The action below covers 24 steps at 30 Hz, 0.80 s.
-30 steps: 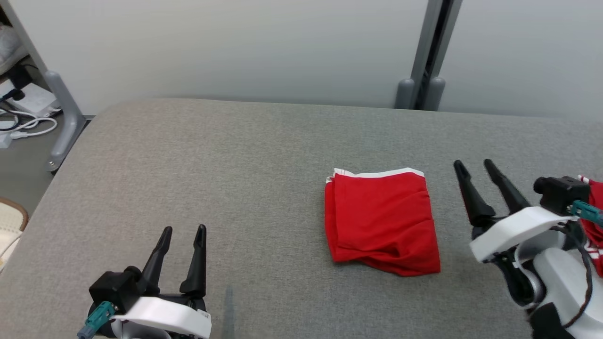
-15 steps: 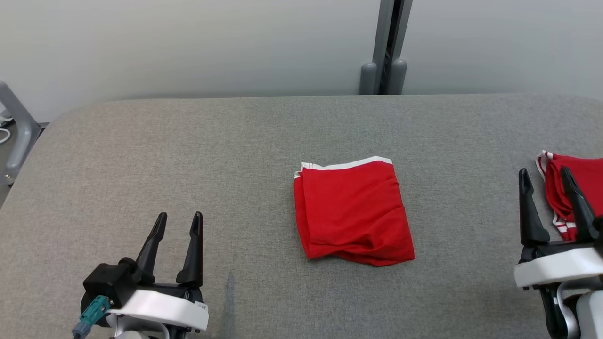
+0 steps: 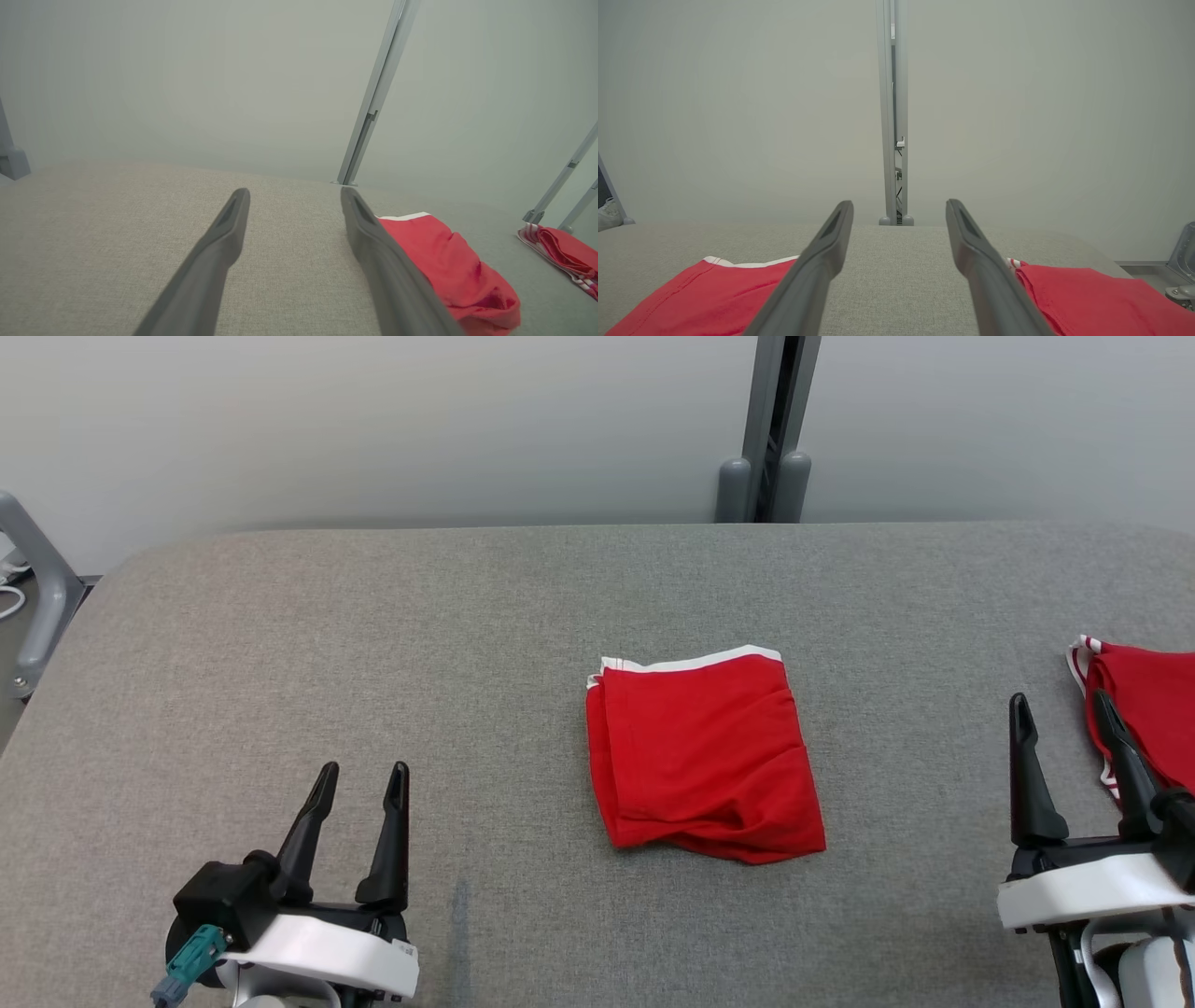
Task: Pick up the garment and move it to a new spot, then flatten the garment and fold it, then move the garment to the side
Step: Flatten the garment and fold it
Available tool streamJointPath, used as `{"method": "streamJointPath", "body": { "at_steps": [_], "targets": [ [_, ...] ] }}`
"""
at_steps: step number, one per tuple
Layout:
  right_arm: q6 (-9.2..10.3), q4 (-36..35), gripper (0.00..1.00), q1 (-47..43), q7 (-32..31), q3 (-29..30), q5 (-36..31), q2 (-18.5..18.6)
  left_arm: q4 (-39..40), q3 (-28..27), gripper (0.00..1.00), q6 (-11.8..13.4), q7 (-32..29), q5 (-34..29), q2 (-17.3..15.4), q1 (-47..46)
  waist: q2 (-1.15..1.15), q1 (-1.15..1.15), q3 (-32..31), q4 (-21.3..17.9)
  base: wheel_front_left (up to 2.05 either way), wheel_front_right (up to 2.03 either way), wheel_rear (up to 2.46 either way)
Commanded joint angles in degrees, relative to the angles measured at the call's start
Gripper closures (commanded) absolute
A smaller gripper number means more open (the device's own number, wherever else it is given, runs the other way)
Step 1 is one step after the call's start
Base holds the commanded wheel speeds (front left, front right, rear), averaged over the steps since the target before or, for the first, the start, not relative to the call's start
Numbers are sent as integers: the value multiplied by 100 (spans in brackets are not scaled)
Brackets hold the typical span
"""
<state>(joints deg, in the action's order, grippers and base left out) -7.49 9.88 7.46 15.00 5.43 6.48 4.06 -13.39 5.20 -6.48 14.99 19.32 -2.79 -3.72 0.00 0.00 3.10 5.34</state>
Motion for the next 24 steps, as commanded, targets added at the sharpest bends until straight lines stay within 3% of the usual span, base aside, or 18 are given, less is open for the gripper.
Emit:
{"method": "streamJointPath", "body": {
  "at_steps": [1,6,24],
  "targets": [
    [0,-14,0,-53,31,14,-40,0,-3,5,0,-1,15,-18,-27,26,0,0,-4,29,0,0,0],
    [0,34,0,25,30,43,221,-35,-10,35,0,-4,15,0,-26,48,0,0,-1,65,0,0,0],
    [0,19,0,55,30,12,123,-65,-31,94,0,36,15,52,-26,24,0,0,22,158,0,0,0]
  ]
}}
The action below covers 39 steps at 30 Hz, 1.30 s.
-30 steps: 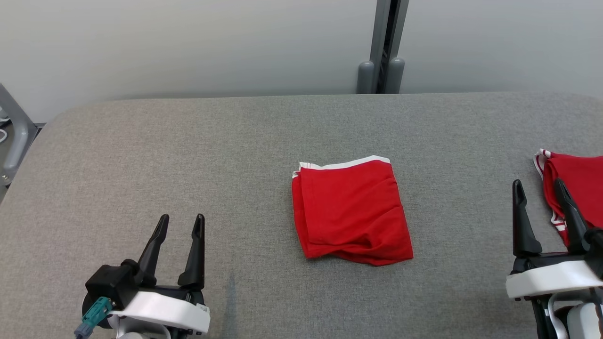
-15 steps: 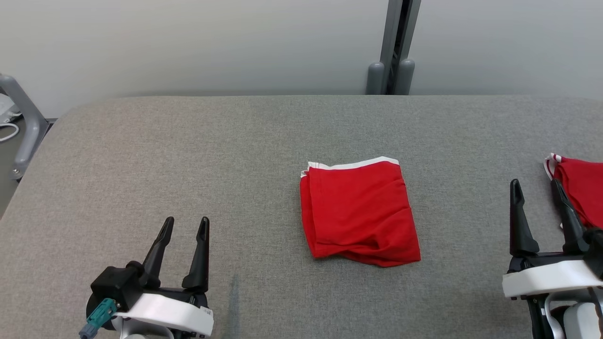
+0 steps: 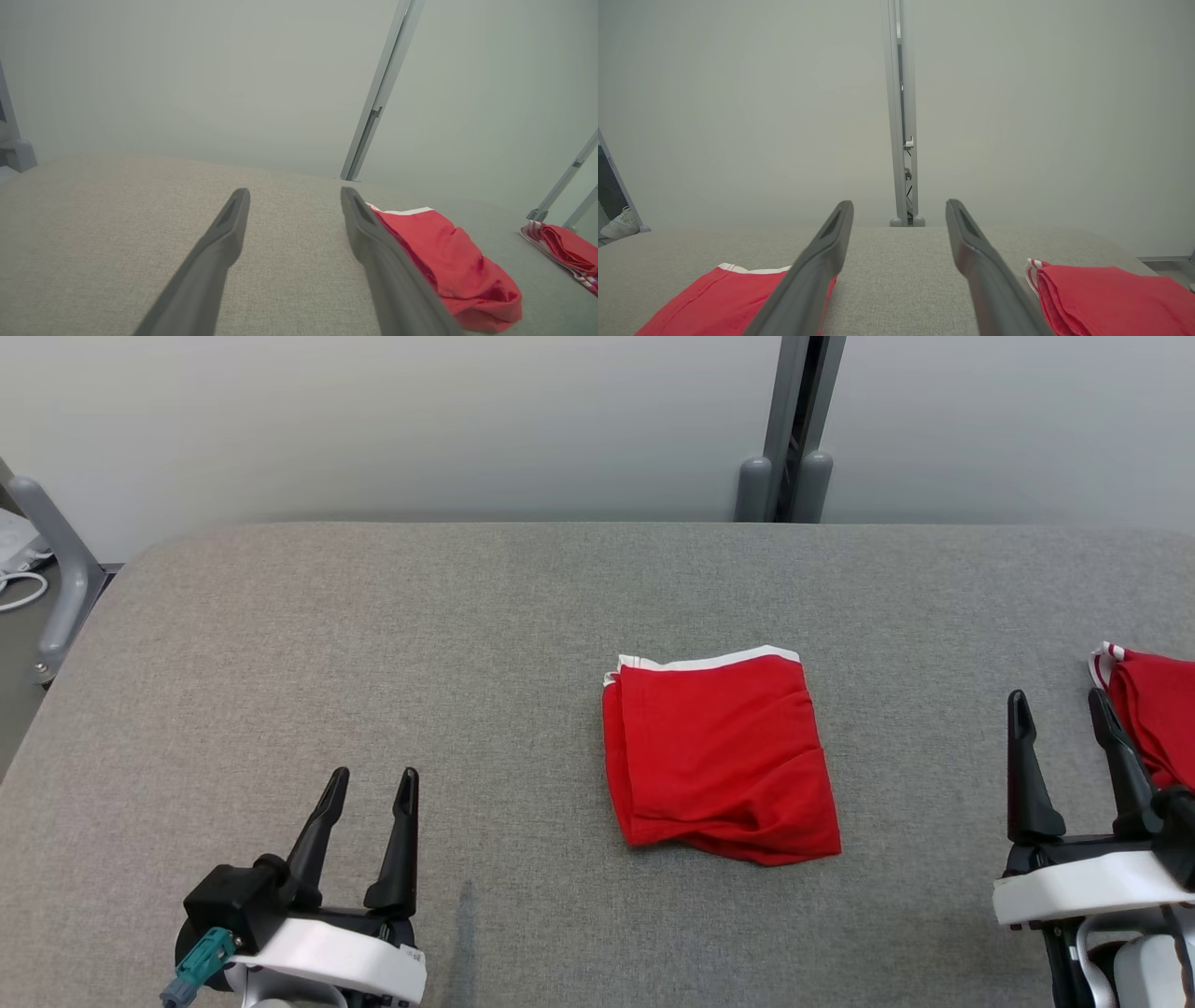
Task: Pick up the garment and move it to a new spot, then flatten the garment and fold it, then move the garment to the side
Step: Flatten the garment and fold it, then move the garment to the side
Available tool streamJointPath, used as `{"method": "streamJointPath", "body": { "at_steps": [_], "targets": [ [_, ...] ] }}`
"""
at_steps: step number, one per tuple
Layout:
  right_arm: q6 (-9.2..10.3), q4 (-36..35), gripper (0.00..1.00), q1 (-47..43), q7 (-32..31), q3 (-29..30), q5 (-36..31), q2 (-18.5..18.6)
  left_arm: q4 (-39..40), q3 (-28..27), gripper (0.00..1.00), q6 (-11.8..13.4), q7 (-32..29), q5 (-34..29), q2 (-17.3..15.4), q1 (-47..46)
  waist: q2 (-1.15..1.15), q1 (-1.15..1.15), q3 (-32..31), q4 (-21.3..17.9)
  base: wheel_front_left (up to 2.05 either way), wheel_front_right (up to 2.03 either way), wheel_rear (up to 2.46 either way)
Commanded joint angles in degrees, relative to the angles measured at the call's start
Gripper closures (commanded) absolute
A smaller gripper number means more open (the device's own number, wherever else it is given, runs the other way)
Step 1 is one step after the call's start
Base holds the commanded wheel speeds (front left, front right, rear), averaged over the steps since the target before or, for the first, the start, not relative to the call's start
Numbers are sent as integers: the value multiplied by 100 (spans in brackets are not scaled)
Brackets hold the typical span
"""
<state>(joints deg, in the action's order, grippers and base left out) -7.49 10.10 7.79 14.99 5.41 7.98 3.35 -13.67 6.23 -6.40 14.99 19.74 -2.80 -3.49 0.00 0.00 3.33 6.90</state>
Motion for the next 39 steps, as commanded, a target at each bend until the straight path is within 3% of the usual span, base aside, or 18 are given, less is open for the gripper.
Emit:
{"method": "streamJointPath", "body": {
  "at_steps": [1,39],
  "targets": [
    [0,-1,0,22,32,13,-23,6,-4,-6,0,28,15,10,-25,-2,0,0,-3,8,0,0,0],
    [0,99,0,-79,32,-110,3,44,-64,13,0,-1,15,-30,-26,95,0,0,-139,88,0,0,0]
  ]
}}
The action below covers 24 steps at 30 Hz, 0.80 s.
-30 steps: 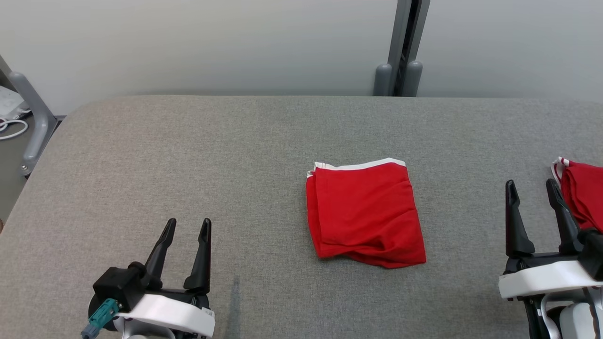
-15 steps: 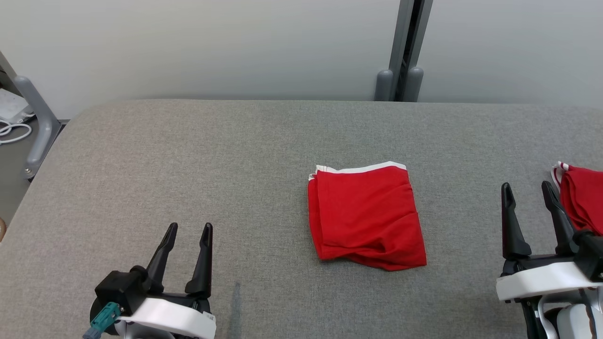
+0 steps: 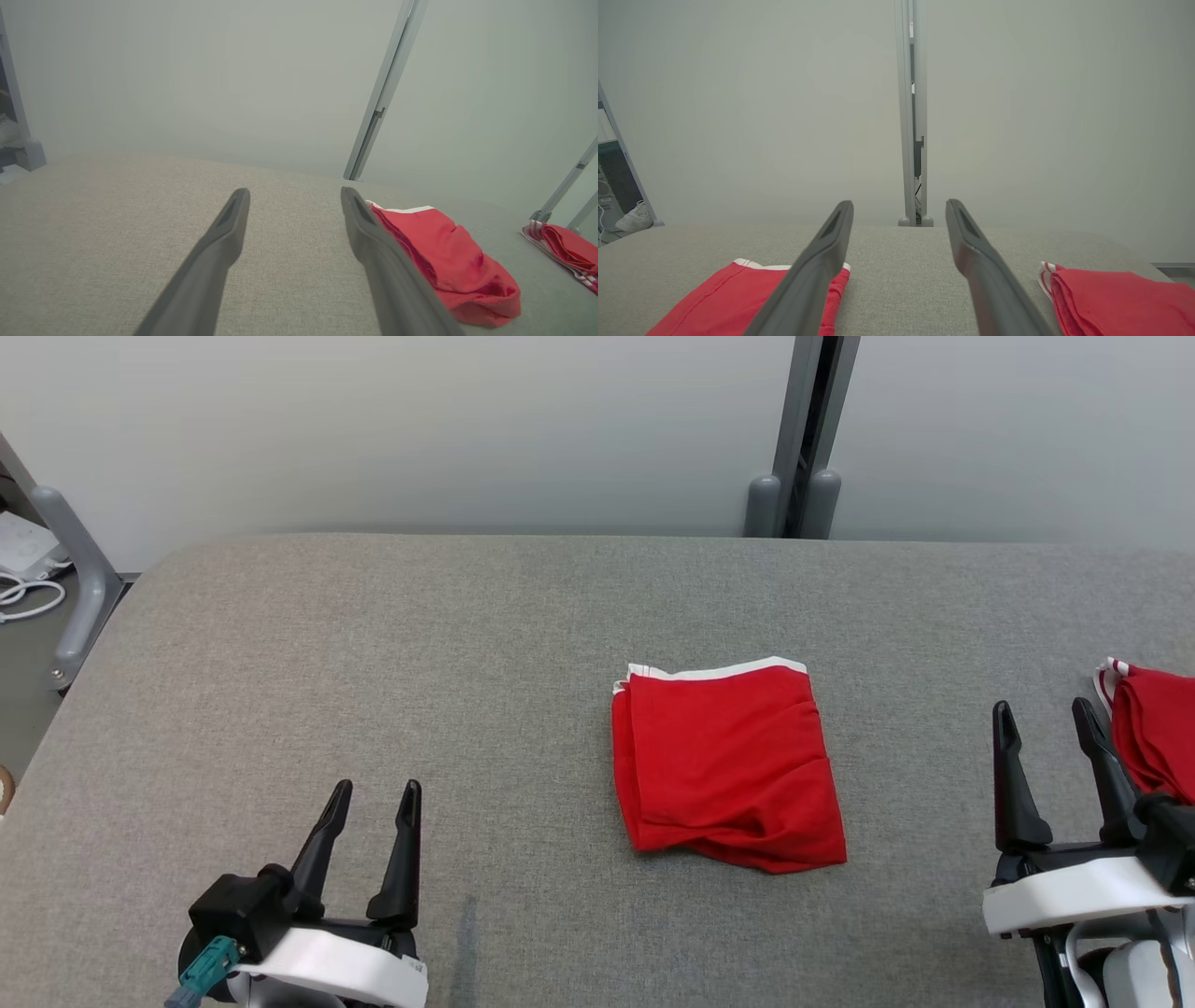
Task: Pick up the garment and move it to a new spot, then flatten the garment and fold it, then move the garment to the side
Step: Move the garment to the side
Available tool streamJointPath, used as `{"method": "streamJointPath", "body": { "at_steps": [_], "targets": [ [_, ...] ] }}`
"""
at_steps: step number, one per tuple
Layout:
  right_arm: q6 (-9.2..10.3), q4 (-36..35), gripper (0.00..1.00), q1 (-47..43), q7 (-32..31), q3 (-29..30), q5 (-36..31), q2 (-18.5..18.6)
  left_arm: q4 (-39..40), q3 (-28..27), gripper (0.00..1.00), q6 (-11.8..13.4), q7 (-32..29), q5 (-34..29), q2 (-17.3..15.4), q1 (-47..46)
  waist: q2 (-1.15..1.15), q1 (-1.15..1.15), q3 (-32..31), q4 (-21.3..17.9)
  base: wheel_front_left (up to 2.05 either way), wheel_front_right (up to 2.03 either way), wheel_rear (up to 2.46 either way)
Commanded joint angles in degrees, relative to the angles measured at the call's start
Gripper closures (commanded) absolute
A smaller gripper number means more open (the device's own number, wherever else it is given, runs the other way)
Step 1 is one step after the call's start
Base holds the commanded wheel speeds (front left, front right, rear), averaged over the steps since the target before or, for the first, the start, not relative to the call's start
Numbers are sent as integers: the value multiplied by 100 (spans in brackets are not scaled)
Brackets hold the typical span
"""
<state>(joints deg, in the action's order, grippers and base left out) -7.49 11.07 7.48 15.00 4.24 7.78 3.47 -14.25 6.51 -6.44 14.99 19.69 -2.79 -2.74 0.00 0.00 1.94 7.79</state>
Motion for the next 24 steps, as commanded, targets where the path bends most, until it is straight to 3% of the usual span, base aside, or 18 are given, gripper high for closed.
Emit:
{"method": "streamJointPath", "body": {
  "at_steps": [1,11,17,24],
  "targets": [
    [0,1,0,-48,31,7,25,32,-6,-18,0,4,15,-25,-26,25,0,0,1,0,0,0,0],
    [0,100,0,-41,31,7,75,12,-24,-11,0,-1,15,-37,-26,16,0,0,-9,28,0,0,0],
    [0,645,0,165,-5,-289,371,43,-9,67,0,-11,15,7,-26,-108,0,0,138,144,0,0,0],
    [0,1093,0,757,-699,-969,1163,529,49,115,0,-7,15,126,-26,-288,0,0,576,356,0,0,0]
  ]
}}
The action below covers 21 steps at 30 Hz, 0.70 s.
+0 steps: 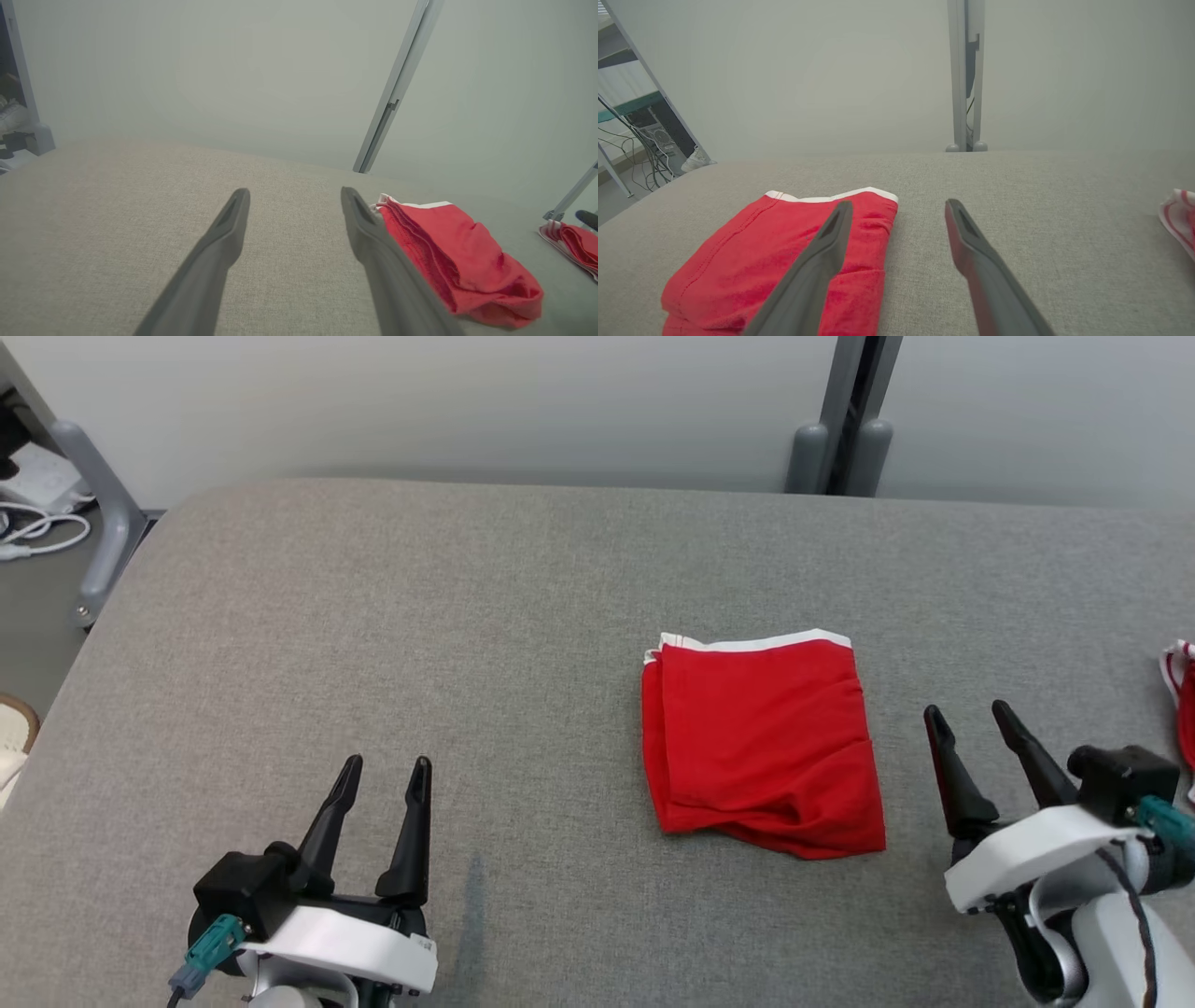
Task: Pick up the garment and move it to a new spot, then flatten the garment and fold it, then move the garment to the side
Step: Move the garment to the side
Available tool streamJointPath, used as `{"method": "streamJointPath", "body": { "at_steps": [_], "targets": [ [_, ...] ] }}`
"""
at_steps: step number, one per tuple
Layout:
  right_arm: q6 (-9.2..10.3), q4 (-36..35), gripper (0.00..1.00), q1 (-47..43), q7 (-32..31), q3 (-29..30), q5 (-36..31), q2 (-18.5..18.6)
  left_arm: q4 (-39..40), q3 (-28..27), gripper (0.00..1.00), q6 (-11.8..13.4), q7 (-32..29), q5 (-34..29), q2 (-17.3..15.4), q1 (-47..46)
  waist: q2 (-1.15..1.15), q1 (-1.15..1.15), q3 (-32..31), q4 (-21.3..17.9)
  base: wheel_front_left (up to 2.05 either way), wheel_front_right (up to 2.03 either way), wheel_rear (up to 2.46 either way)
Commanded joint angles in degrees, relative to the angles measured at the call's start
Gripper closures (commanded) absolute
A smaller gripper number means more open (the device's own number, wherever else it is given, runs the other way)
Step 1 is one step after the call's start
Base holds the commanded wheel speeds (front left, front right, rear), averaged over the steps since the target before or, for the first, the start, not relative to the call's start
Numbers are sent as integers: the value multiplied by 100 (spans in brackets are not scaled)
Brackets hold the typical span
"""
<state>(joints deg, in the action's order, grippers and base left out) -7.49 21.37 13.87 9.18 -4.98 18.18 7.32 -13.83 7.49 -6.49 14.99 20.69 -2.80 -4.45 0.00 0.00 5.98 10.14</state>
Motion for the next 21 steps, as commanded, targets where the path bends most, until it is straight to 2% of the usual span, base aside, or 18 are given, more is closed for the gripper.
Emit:
{"method": "streamJointPath", "body": {
  "at_steps": [1,12,17,21],
  "targets": [
    [0,124,0,199,-255,-113,260,212,3,39,0,-4,15,56,-24,-148,0,0,235,164,0,0,0],
    [0,488,0,772,-1236,-759,1574,996,-65,305,0,38,15,199,-25,-391,0,0,626,598,0,0,0],
    [0,560,0,752,-1592,-1023,2095,1189,-43,315,0,87,15,273,-20,-444,0,0,638,734,0,0,0],
    [0,556,0,751,-1820,-1227,2587,1190,-48,317,0,95,15,278,-25,-432,0,0,642,781,0,0,0]
  ]
}}
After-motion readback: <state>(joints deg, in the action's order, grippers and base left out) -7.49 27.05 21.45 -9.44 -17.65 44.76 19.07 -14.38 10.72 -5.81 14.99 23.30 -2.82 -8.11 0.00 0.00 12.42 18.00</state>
